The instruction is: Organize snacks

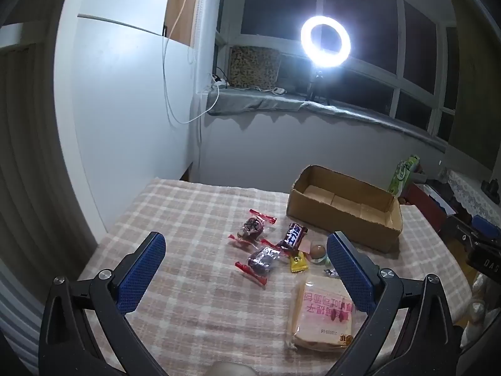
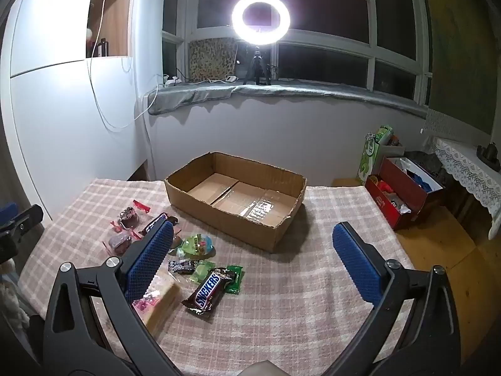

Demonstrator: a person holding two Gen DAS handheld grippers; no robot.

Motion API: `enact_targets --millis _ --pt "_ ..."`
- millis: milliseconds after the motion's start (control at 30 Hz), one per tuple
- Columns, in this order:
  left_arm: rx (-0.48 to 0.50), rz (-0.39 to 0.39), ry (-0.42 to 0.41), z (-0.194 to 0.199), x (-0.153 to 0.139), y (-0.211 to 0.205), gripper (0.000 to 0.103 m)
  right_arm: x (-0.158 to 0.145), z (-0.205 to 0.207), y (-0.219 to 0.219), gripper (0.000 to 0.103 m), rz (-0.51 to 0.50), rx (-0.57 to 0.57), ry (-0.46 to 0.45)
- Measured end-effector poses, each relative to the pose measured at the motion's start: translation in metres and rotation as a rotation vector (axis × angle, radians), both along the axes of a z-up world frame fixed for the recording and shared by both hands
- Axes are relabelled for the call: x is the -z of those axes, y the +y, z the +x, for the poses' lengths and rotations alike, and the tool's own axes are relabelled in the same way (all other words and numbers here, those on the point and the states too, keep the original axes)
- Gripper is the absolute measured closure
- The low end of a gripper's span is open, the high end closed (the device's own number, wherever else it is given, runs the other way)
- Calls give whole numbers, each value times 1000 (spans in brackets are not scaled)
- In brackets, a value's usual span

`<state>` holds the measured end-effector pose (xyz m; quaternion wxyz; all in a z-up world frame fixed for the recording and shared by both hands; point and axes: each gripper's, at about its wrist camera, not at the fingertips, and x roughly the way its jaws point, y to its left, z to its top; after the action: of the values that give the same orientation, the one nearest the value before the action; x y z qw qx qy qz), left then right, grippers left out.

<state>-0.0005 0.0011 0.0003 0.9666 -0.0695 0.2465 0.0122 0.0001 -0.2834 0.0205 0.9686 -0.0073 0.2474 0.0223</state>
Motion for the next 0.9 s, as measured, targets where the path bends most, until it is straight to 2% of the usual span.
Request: enact_targets --millis 67,267,900 --pt "-2 24 7 1 -1 -2 1 -5 -3 -1 0 0 2 -5" --pt "2 32 -7 -1 -5 -5 1 -8 0 3 0 -3 -5 -6" --pt "12 26 -18 -4 -6 -7 1 -10 -9 2 0 4 -3 -29"
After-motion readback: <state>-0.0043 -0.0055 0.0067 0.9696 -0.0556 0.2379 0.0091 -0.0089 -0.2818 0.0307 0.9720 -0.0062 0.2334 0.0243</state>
